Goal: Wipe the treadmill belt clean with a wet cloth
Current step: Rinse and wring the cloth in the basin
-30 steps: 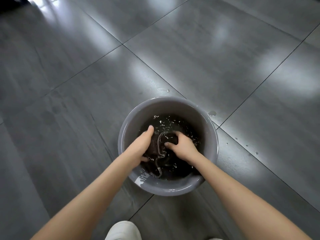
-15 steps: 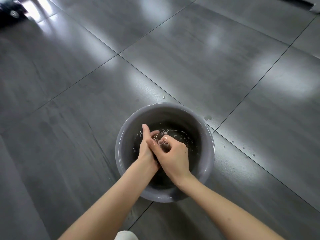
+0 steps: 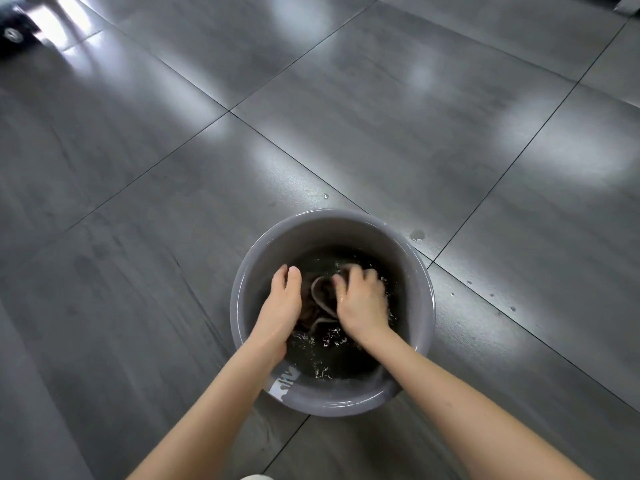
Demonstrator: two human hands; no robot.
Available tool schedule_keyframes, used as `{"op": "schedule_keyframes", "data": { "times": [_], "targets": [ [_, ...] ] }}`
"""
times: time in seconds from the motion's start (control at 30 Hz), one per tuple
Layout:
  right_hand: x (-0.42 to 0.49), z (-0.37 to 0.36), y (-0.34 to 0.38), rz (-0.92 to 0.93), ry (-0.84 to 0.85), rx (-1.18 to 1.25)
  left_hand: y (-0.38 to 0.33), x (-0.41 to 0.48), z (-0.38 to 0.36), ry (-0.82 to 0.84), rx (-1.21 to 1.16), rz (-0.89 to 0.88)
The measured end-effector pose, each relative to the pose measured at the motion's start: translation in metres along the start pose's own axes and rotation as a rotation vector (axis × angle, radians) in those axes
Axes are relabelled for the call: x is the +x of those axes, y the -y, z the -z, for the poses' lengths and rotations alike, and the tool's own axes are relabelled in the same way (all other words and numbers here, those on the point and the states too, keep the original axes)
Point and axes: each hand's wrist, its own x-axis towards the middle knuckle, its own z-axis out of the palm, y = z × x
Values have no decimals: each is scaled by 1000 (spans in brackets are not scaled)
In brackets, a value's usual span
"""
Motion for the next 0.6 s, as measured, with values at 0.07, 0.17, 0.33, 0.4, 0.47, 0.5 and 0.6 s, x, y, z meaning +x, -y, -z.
{"op": "schedule_keyframes", "data": {
  "times": [0.07,0.17,0.33,0.4,0.47,0.5,0.6],
  "targets": [
    [-6,-6,-2,110,80,-234,4,3,4,-3,83,-39],
    [-3,-2,-3,-3,36,-411,4,8,8,-43,140,-24],
    [-11,2,18,-141,216,532,-12,1,-1,55,-128,211],
    [-28,12,34,-109,210,878,-19,1,-6,55,-363,253],
    [-43,16,41,40,158,925,-23,2,-7,74,-475,258],
    [-49,16,43,126,112,868,-23,3,-8,87,-493,248],
    [-57,16,43,250,-104,609,-25,-1,-15,125,-465,171]
  ]
}}
